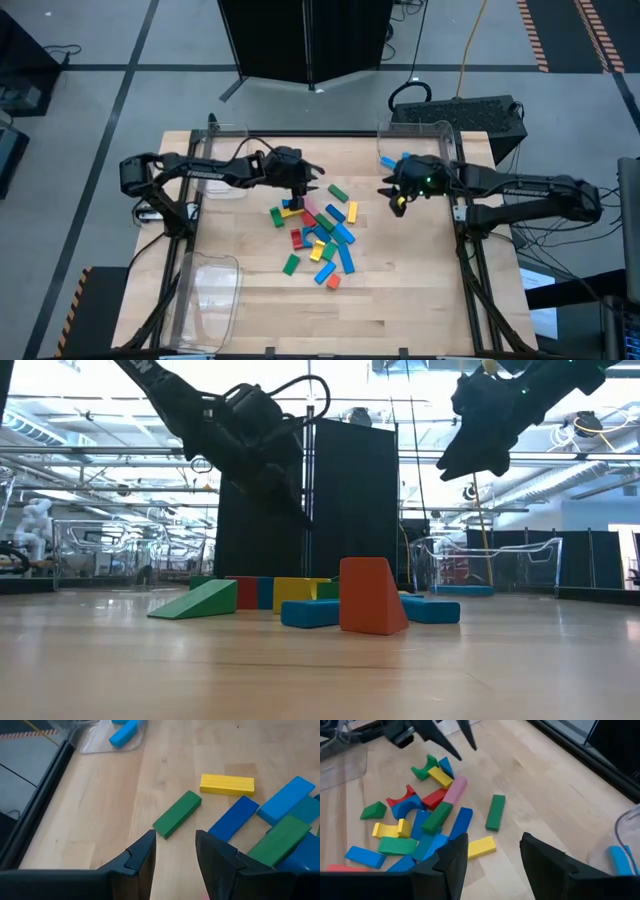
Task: Sort blocks by size
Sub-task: Put the green rectangular block into the top right transparent bin
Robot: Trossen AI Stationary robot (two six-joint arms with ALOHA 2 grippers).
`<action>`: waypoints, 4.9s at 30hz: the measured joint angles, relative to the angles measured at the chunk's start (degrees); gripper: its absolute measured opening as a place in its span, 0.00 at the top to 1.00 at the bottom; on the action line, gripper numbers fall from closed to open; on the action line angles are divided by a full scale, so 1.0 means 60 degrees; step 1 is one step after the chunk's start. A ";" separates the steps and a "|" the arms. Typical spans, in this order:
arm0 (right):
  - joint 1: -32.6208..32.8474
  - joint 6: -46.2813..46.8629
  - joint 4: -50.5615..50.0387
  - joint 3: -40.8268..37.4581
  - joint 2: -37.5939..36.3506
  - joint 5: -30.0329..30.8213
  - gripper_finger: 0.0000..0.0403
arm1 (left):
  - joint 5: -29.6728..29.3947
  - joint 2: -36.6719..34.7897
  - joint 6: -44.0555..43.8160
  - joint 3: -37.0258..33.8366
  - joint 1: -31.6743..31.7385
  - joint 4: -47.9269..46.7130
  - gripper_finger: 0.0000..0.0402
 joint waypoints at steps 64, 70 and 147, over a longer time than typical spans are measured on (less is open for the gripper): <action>0.2794 0.1564 -0.0859 -0.0011 0.0553 0.1448 0.57 | 0.1855 0.4750 0.2851 0.5378 0.0547 -0.4200 0.35; 0.2794 0.1668 -0.0783 -0.0011 0.0553 0.1448 0.57 | 0.1024 0.4938 0.2508 0.5374 0.0454 -0.4125 0.37; 0.3221 0.4634 -0.1223 -0.0004 0.2484 0.4159 0.57 | 0.0051 0.4277 0.1231 0.5338 -0.0221 -0.4420 0.76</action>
